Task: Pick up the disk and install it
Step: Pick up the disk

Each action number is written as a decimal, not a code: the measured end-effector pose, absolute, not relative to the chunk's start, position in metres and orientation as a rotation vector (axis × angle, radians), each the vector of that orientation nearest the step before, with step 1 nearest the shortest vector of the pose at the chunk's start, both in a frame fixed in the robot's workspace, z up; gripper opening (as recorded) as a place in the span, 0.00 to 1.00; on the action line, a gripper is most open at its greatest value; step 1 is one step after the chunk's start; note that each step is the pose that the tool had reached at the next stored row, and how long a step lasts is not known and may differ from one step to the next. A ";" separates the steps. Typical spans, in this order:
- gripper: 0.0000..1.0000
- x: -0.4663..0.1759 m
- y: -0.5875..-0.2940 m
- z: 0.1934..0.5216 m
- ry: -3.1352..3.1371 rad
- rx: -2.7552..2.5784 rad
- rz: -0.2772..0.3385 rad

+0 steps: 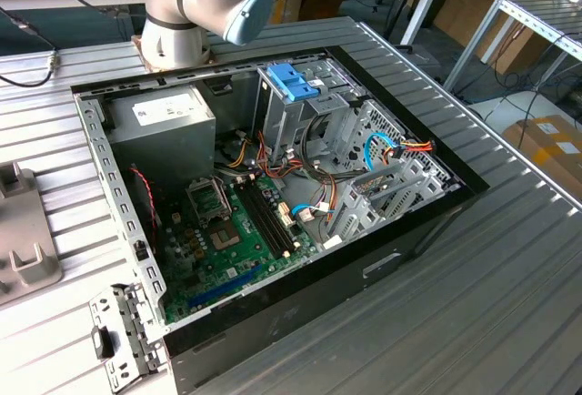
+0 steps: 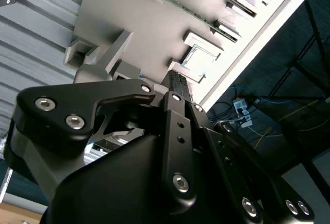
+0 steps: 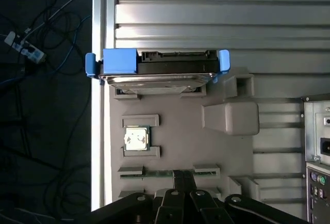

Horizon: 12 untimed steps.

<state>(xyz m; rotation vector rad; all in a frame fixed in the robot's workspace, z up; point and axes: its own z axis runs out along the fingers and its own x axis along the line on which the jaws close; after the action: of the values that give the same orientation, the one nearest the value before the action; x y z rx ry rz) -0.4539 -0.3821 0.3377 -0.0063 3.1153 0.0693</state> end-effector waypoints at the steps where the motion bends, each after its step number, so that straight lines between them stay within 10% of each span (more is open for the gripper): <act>1: 0.10 -0.454 -0.382 0.338 3.115 -0.029 0.070; 12: 0.10 -0.454 -0.382 0.338 3.112 -0.195 0.072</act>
<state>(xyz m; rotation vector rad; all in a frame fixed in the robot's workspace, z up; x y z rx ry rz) -0.4539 -0.3821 0.3377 -0.1952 3.1118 0.0717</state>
